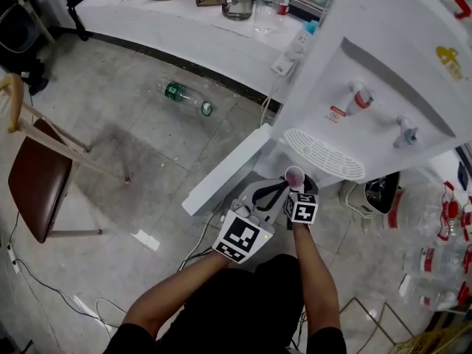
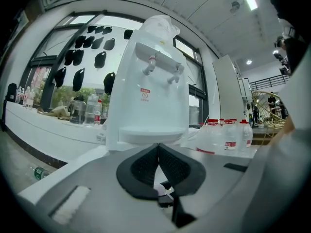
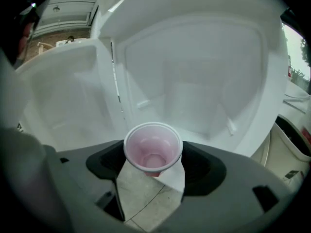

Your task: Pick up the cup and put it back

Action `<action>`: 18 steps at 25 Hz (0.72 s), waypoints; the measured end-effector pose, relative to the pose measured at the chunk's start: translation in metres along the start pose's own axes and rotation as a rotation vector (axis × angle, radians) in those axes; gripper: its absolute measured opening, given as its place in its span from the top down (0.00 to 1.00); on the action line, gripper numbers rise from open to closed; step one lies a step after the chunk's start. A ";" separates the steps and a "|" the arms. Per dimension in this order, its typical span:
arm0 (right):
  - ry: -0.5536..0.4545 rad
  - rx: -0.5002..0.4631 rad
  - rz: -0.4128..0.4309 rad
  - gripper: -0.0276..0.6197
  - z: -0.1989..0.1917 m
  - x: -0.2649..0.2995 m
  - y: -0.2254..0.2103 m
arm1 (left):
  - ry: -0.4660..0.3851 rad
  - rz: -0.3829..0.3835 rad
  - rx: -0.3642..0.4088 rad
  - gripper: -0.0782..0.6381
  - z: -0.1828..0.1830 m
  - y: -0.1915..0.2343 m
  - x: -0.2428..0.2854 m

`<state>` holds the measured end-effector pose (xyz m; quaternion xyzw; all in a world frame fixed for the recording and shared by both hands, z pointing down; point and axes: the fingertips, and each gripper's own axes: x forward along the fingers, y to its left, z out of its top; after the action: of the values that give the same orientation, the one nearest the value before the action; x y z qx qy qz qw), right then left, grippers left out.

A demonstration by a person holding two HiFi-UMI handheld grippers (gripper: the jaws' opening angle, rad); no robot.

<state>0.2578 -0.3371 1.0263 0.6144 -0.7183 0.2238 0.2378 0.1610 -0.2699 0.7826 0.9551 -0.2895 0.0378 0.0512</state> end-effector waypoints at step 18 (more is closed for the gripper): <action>-0.052 -0.097 0.212 0.43 0.071 -0.190 0.049 | -0.074 0.053 0.064 0.88 0.091 -0.017 -0.041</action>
<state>0.2301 -0.2261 0.8517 0.5283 -0.7951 0.1970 0.2235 0.1404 -0.2447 0.6870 0.9489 -0.3151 0.0132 0.0087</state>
